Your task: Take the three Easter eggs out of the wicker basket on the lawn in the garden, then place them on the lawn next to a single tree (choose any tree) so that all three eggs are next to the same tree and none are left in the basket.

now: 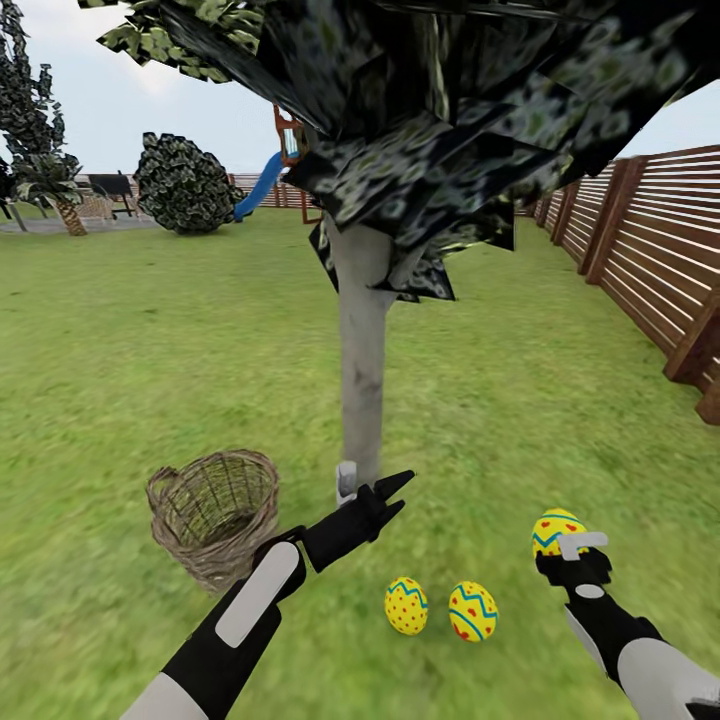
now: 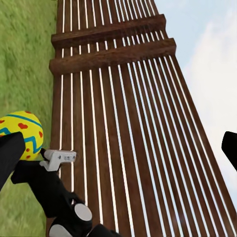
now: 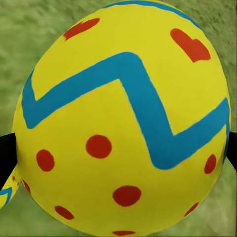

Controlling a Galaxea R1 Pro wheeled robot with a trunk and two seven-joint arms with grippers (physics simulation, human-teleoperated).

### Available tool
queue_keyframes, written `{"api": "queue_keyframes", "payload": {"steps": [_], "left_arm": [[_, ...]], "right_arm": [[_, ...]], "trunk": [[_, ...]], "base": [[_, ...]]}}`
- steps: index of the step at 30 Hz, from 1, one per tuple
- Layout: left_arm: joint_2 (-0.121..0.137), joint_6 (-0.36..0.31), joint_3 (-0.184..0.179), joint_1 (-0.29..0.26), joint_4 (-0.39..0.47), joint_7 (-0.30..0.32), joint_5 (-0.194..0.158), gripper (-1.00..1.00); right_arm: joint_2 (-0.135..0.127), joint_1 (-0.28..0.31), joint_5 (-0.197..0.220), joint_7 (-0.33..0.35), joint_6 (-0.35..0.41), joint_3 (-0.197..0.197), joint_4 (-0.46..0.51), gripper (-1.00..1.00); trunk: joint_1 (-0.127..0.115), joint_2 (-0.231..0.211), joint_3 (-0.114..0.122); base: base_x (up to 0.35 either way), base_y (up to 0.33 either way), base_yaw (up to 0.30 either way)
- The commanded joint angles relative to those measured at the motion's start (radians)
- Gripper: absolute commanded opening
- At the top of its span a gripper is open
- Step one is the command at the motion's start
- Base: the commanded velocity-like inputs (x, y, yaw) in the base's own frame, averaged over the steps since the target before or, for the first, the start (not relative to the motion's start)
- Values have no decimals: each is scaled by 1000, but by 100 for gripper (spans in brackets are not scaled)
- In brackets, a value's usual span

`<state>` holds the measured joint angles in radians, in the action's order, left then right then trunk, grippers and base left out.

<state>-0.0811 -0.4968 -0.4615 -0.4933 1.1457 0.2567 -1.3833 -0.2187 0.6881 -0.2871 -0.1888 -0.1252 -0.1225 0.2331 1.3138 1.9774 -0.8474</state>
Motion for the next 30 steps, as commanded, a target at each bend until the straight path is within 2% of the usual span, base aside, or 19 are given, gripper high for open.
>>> {"api": "queue_keyframes", "payload": {"steps": [1, 3, 7, 11, 17, 21, 30], "left_arm": [[0, -5, 0, -1, 0, 1, -7, 100], [0, -5, 0, -1, 0, 1, -7, 100], [0, -9, 0, 1, 6, 4, -7, 100], [0, -11, 0, 2, 12, 3, -7, 100], [0, -12, -6, 2, 14, 1, -7, 100], [-1, -9, -27, 2, 14, 1, -7, 100], [-2, -12, -29, 2, 18, 1, -8, 100]], "right_arm": [[0, 1, -10, 0, -5, -5, -3, -100], [1, 1, -9, 1, -5, 8, -4, -100], [0, 1, -9, 8, -5, 65, -5, -100], [0, 1, -9, 10, -9, 68, -4, -100], [-1, 1, -11, 11, -55, 71, -4, -100], [1, 1, -78, 11, -59, 104, -5, -100], [6, 2, -89, 12, -53, 113, -42, -100]], "trunk": [[0, 0, -1], [0, 0, -1], [0, 0, -1], [16, 28, -13], [39, 70, -32], [54, 98, -45], [88, 161, -73]], "base": [[225, -250, 0], [187, -192, 0], [30, -31, 0], [0, 0, 0], [0, 0, 0], [0, 0, 0], [0, 0, 0]]}}
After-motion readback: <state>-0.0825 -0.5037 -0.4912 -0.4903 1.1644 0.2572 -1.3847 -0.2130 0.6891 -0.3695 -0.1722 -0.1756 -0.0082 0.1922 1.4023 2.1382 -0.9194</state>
